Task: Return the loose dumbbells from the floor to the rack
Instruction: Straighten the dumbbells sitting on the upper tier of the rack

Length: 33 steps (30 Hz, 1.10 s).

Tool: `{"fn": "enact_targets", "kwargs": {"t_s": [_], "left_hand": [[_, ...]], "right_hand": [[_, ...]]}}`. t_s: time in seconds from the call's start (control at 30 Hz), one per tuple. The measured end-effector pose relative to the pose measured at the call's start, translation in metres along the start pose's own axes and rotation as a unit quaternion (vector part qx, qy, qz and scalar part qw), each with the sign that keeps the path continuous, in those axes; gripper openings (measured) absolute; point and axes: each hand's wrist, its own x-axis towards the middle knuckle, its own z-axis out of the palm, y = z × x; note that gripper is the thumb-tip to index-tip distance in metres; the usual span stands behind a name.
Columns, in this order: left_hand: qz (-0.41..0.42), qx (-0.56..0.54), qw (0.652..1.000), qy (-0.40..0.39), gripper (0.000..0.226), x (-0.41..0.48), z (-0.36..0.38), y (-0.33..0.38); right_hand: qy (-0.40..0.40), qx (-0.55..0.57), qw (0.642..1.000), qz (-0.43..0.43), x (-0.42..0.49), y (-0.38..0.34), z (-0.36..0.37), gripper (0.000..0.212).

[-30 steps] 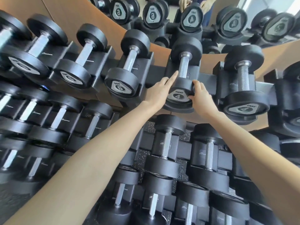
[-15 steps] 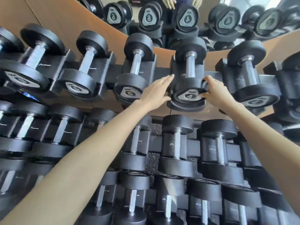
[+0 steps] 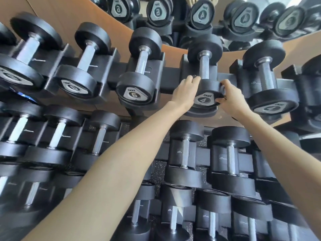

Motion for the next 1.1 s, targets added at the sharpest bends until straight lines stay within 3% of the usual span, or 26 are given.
{"fn": "enact_targets", "kwargs": {"t_s": [0.13, 0.23, 0.4, 0.53, 0.67, 1.1], "left_hand": [[-0.02, -0.021, 0.999, -0.018, 0.067, -0.008, -0.009, -0.012], [0.002, 0.035, 0.999, -0.02, 0.068, -0.027, -0.015, -0.033], [0.056, 0.106, 0.987, 0.104, 0.063, -0.082, -0.029, -0.095], [0.01, 0.154, 0.978, 0.137, 0.067, -0.107, -0.059, -0.144], [-0.029, 0.167, 0.982, 0.082, 0.074, -0.111, -0.084, -0.184], [0.05, 0.12, 0.991, 0.025, 0.08, -0.107, -0.08, -0.216]], "right_hand": [[-0.016, -0.043, 0.999, -0.028, 0.0, -0.012, 0.001, 0.045], [-0.031, -0.086, 0.995, -0.038, -0.002, -0.022, 0.0, 0.045], [0.027, -0.117, 0.979, -0.166, -0.019, -0.061, 0.015, 0.065], [0.046, -0.138, 0.956, -0.256, -0.025, -0.101, 0.04, 0.063], [0.025, -0.129, 0.959, -0.25, -0.022, -0.121, 0.065, 0.063], [0.011, -0.119, 0.972, -0.203, -0.017, -0.159, 0.112, 0.071]]}}
